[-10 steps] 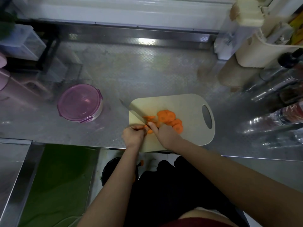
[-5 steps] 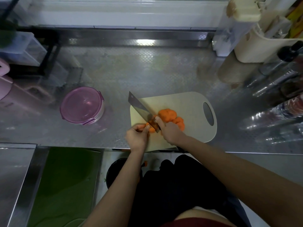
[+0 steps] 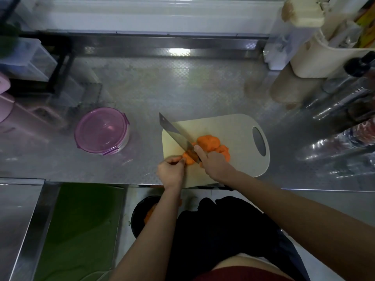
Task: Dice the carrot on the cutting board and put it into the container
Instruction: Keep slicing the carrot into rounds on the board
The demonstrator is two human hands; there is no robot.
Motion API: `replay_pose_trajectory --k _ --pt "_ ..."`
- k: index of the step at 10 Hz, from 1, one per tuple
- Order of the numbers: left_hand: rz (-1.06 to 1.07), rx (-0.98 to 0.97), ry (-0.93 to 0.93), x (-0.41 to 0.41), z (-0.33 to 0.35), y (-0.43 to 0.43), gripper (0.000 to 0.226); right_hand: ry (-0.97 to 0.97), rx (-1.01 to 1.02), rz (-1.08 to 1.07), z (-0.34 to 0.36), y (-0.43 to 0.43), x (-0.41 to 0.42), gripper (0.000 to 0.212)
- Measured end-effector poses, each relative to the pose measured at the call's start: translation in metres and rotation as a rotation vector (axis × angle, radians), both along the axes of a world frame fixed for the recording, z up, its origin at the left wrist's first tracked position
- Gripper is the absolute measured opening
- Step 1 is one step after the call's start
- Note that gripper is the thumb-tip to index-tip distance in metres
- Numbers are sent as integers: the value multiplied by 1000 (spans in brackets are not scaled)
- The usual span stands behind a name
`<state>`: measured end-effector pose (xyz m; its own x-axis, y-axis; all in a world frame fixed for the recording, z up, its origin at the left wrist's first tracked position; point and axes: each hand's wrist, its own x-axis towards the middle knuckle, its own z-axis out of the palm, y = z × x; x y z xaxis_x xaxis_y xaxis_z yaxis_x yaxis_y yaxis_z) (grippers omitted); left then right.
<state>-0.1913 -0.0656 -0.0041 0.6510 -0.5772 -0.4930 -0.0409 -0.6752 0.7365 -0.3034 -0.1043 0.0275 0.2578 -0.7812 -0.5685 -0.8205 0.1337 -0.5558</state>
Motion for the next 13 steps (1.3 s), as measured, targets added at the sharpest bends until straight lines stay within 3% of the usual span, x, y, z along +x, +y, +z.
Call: replay_pose_trajectory --k 1,2,3,4,5,6,7,8,9,11,12,13 --pt "17 -3 25 0 -2 0 9 -81 33 -71 5 7 -5 34" --pt "29 -4 49 0 -3 0 7 -181 68 -70 16 13 -6 31" --pt "36 -11 43 -1 -2 0 8 -261 -6 -86 20 18 -7 44" --pt "42 -17 47 -2 -2 1 9 -247 0 -42 18 17 -8 18" --pt "42 -15 40 -2 -2 1 9 -19 15 158 18 12 -6 36" --pt "45 -6 38 -1 -1 0 9 8 12 197 16 8 -4 73" --pt "46 -1 40 1 0 -1 10 -46 -47 233 10 1 -5 56" --pt "52 3 48 2 0 -1 10 -96 -57 94 7 2 2 45" --pt "44 9 57 3 0 -2 10 -68 10 47 -8 9 1 45" --pt "23 -1 60 4 -3 -2 9 -104 -136 -49 -22 14 9 44" --pt "11 -3 66 4 -2 -1 9 14 -14 59 -13 10 13 41" --pt "-3 -19 62 4 -4 -1 8 23 1 -11 -13 3 10 54"
